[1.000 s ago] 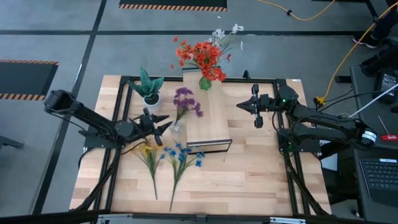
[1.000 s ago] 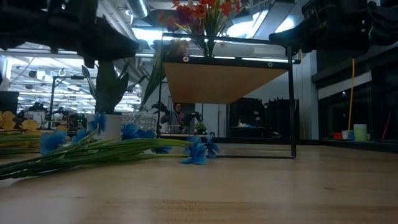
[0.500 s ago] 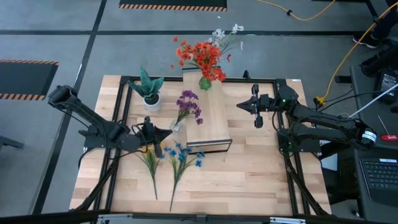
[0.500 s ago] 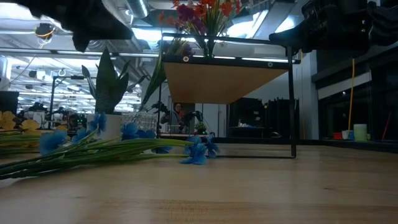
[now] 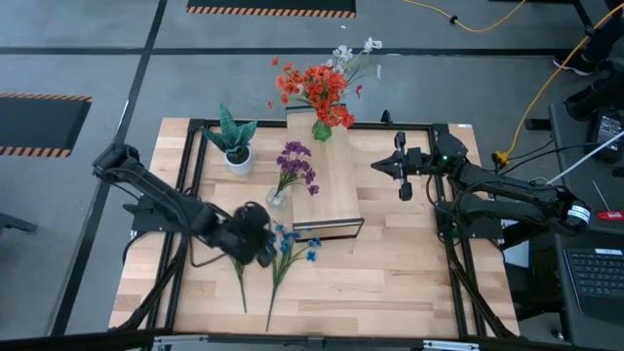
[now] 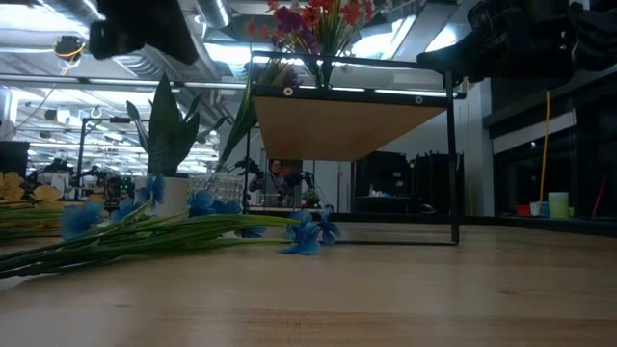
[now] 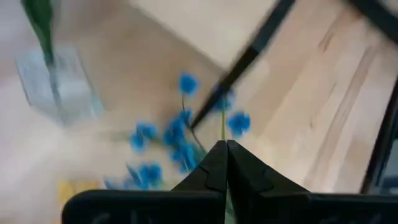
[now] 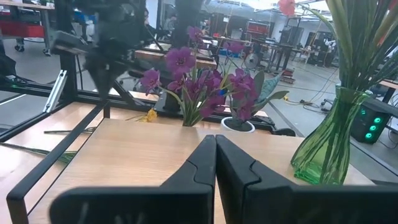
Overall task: Pick and place flowers into a vace then onto a shelf
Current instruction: Put the blue flowers into the transparent vase
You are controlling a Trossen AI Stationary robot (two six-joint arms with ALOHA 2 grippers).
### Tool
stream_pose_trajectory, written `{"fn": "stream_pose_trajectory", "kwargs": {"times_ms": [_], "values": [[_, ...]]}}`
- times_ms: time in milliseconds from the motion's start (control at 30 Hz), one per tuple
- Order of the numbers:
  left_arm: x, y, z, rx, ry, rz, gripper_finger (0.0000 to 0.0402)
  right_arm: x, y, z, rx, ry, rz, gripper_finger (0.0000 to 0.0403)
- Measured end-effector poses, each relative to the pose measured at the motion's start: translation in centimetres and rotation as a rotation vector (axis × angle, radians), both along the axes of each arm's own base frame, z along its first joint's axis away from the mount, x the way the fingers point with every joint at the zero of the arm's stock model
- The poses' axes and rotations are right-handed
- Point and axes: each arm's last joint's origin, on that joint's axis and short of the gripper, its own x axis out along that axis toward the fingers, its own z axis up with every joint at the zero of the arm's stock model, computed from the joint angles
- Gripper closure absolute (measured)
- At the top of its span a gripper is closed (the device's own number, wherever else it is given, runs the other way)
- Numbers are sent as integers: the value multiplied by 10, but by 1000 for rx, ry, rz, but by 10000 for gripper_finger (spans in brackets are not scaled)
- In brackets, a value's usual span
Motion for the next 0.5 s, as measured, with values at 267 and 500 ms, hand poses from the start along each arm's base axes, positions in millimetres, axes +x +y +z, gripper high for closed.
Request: {"fn": "stream_pose_trajectory", "kwargs": {"times_ms": [267, 500], "values": [[39, -32, 13, -173, 195, 58, 400, 0, 0, 0, 0, 0, 0, 391], [63, -52, 3, -229, 369, 145, 400, 0, 0, 0, -1, -1, 0, 391]]}}
